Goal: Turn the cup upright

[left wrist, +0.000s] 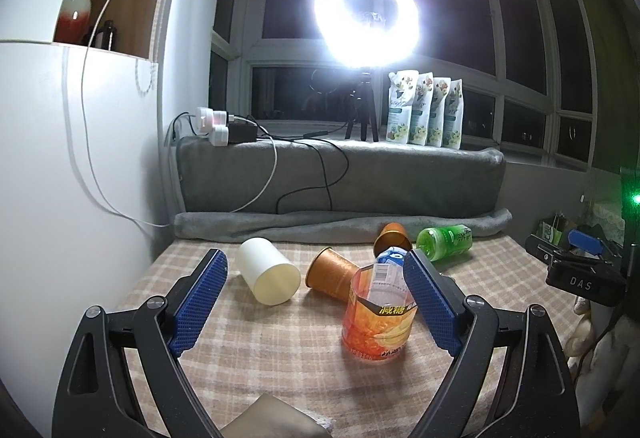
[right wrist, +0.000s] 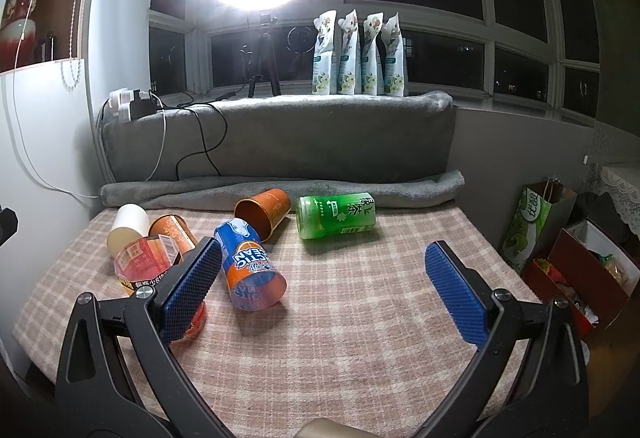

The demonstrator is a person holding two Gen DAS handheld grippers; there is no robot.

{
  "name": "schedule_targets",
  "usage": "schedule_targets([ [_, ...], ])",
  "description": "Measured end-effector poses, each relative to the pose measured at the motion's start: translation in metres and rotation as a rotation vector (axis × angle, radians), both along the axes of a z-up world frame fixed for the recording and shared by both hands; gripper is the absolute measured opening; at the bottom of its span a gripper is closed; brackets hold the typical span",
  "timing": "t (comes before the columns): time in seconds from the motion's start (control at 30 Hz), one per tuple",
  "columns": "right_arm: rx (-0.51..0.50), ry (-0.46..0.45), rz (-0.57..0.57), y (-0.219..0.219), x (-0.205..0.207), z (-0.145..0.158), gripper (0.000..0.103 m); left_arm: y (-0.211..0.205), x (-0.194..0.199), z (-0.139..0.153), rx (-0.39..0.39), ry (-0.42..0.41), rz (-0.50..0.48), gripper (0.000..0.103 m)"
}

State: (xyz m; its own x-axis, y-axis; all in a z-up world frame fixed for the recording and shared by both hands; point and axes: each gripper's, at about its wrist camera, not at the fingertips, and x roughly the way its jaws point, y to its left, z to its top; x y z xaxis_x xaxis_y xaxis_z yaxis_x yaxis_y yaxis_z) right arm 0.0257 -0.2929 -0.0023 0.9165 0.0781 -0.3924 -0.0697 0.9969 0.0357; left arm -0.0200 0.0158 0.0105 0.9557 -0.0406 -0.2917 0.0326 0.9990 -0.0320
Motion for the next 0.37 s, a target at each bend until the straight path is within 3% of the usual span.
schedule_targets([
  [0.37,0.0,0.0,0.001,0.0006,0.0002,-0.0001,0.103,0.0007,-0.0005,0.0018,0.005,-0.011,0.007,0.09],
])
